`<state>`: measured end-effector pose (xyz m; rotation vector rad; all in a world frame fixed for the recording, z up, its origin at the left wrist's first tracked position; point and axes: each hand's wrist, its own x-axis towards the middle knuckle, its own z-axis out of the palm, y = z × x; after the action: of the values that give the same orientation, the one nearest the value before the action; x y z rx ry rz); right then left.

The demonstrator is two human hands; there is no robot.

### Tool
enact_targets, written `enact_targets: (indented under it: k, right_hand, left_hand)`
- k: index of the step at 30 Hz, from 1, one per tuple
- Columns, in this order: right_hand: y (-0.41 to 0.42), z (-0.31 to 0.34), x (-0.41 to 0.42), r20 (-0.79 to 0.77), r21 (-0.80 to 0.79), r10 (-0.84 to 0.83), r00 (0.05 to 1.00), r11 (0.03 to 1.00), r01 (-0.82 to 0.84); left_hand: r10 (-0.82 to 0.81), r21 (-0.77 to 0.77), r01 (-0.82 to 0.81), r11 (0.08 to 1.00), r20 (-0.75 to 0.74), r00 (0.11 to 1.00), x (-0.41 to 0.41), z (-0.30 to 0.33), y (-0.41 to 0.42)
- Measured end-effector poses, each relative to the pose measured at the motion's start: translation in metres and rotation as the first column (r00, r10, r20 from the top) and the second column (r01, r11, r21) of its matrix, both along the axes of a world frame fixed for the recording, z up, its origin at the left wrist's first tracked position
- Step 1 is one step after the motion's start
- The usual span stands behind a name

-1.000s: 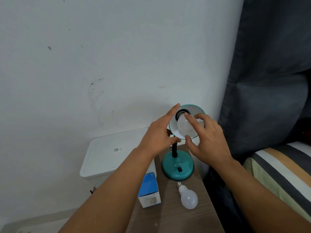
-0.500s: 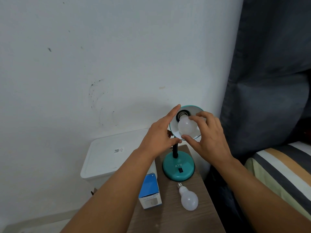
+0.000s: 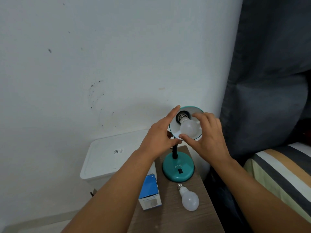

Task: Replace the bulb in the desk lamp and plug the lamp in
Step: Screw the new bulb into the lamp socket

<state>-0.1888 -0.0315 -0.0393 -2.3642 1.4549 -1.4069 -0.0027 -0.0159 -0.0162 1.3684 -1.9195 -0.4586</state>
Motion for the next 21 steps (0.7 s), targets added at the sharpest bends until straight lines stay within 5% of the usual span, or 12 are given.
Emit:
enact_targets:
  k: [11,21]
  right_hand:
    - [-0.003,-0.001,-0.003,-0.167,-0.102,-0.107,0.980,0.991,0.091]
    - [0.001,-0.009,-0.020,-0.314,-0.061,-0.001,0.949,0.998,-0.019]
  left_hand:
    - [0.009,0.001,-0.009,1.000,-0.007,1.000,0.000,0.000,0.001]
    - [0.001,-0.003,-0.001,1.000,-0.014,1.000,0.000,-0.001,0.002]
